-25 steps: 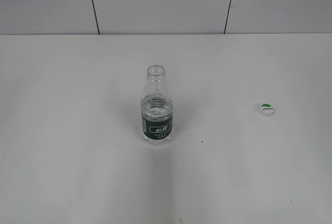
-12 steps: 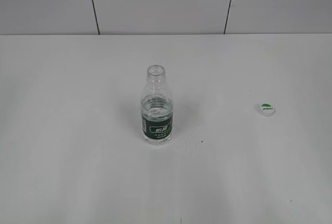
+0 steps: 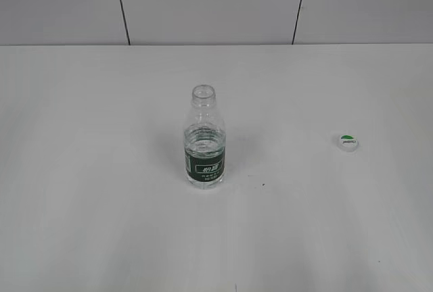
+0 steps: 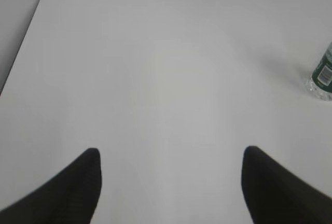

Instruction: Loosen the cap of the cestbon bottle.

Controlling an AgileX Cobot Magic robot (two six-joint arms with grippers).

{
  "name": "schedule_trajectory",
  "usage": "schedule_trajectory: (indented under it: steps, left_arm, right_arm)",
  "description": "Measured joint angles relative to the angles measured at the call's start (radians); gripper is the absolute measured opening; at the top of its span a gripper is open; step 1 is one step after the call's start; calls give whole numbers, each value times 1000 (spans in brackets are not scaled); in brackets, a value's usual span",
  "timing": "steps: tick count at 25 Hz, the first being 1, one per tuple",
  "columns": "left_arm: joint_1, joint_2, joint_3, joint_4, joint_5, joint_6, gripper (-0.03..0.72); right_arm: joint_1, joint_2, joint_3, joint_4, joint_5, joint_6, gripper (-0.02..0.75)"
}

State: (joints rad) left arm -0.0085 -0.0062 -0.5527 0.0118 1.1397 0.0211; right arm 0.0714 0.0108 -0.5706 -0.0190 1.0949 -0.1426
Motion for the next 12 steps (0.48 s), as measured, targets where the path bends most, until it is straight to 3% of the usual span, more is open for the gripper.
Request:
schedule_trajectory:
  steps: [12]
  left_arm:
    - [0, -1, 33, -12, -67, 3, 349]
  right_arm:
    - [0, -17, 54, -1, 1, -22, 589]
